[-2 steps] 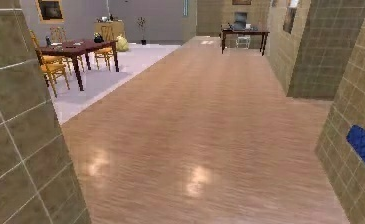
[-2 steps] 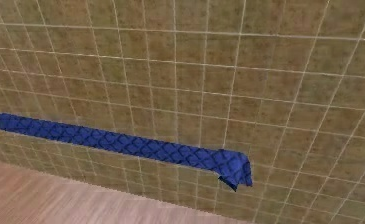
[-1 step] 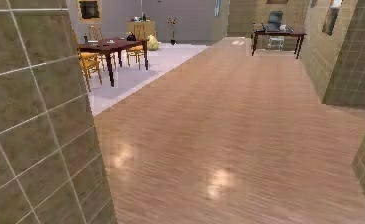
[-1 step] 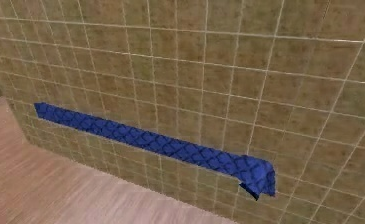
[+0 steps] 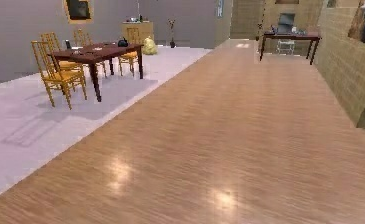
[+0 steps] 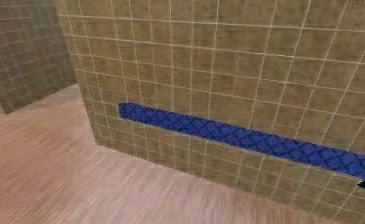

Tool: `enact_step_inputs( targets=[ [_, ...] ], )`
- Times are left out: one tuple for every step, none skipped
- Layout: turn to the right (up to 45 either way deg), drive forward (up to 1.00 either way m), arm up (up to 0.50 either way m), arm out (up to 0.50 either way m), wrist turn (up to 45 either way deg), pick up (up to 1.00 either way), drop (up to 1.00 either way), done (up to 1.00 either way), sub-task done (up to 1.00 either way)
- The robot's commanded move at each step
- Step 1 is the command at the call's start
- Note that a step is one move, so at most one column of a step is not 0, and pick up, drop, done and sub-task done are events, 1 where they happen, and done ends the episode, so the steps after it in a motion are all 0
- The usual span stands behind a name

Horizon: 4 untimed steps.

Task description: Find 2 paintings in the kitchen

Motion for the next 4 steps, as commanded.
enact_step_inputs(
  targets=[
    [9.0,0.0,0.0,0.0,0.0,0.0,0.0,0.0,0.0],
    [0.0,0.65,0.0,0.0,0.0,0.0,0.0,0.0,0.0],
    [-12.0,0.0,0.0,0.0,0.0,0.0,0.0,0.0,0.0],
    [0.0,1.0,0.0,0.0,0.0,0.0,0.0,0.0,0.0]
  ],
)
